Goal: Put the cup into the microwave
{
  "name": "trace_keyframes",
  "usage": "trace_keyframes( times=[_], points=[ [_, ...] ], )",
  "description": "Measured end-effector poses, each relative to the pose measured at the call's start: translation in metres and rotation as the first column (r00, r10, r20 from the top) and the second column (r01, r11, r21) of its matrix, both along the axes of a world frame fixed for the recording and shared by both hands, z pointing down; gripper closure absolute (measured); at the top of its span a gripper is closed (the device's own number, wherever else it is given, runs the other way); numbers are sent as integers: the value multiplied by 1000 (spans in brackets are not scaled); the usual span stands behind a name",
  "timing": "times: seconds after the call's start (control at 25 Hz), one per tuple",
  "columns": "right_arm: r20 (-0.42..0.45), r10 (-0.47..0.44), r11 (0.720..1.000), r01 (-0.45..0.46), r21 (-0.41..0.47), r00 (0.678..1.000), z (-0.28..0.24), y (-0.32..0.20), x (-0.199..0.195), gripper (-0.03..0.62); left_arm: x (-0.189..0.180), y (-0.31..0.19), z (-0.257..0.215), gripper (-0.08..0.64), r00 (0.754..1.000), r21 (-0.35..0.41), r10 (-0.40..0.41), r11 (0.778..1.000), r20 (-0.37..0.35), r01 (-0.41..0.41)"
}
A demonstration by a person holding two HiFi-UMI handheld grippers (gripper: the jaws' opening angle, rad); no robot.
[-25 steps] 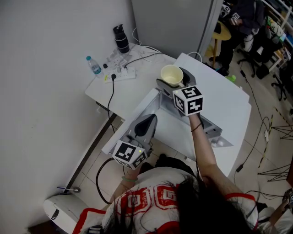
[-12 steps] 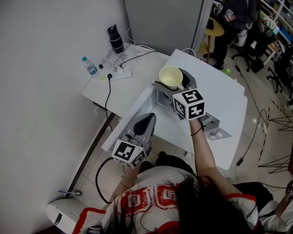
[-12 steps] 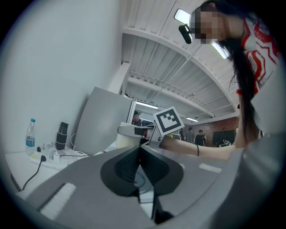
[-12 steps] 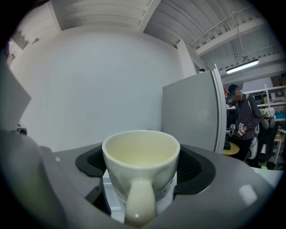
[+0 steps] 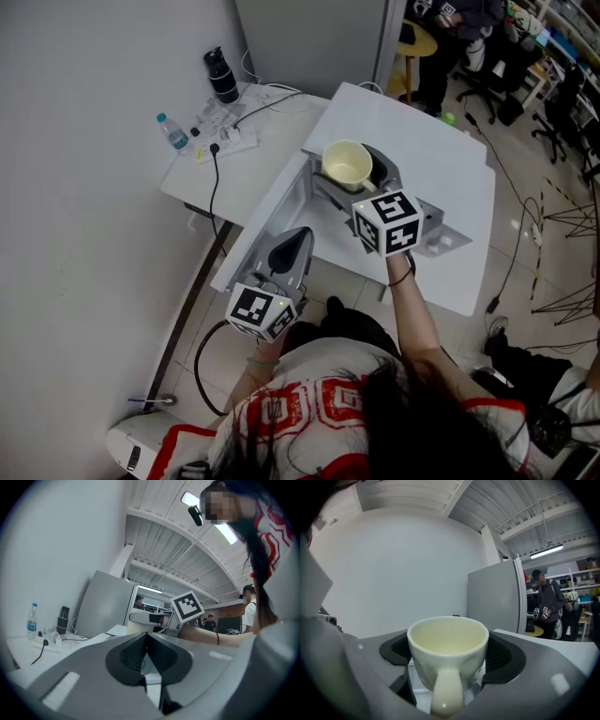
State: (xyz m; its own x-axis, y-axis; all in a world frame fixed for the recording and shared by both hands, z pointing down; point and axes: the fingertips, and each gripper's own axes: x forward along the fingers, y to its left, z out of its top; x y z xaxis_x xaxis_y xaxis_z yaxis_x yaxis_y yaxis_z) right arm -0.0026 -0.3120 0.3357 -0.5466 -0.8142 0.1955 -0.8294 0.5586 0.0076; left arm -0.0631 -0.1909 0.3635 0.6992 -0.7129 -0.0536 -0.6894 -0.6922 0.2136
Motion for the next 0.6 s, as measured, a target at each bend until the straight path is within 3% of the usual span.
trace_keyframes(
  times=[0.6],
  points=[
    [21, 118, 991, -116, -60, 993, 33, 89, 2, 147, -8, 49, 3, 571, 996, 6, 85, 996, 15, -85]
  ],
)
